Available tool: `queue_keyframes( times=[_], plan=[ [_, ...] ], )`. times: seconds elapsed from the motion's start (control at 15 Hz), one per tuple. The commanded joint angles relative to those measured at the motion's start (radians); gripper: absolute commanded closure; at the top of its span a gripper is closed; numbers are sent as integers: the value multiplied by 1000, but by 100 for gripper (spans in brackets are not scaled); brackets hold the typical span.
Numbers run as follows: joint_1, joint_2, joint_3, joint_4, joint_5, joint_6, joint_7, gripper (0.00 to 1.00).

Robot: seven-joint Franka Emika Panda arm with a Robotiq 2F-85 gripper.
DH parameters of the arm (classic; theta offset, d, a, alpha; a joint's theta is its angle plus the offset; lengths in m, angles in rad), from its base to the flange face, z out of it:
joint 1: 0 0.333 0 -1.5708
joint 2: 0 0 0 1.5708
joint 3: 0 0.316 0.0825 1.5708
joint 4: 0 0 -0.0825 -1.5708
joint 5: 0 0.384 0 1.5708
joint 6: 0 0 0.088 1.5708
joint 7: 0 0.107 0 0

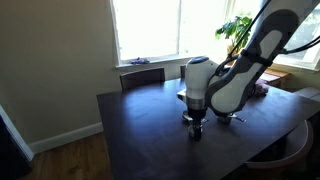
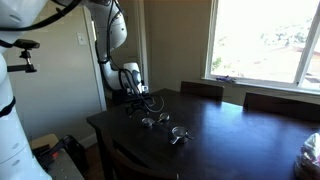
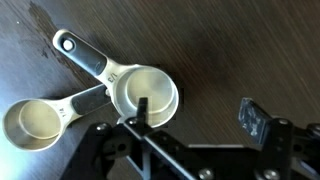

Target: Stack the cups

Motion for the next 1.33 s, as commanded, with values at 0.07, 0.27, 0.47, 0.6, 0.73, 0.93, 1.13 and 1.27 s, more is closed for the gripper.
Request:
queue_keyframes(
  times=[0.07,0.27,0.47,0.6,0.73,0.93,1.13,1.27],
  plan=[
    [6,120,0,157,37,-85,-31,6],
    [5,179,9,238,73,-192,-35,13],
    [7,206,11,283,77,-227,-38,22],
    [8,206,10,295,74,-236,-34,43],
    [9,209,8,303,71,-236,-31,56],
    [5,211,9,317,75,-245,-32,77],
    [6,211,8,322,75,-248,-30,91],
    [5,209,8,320,75,-246,-30,95]
  ],
)
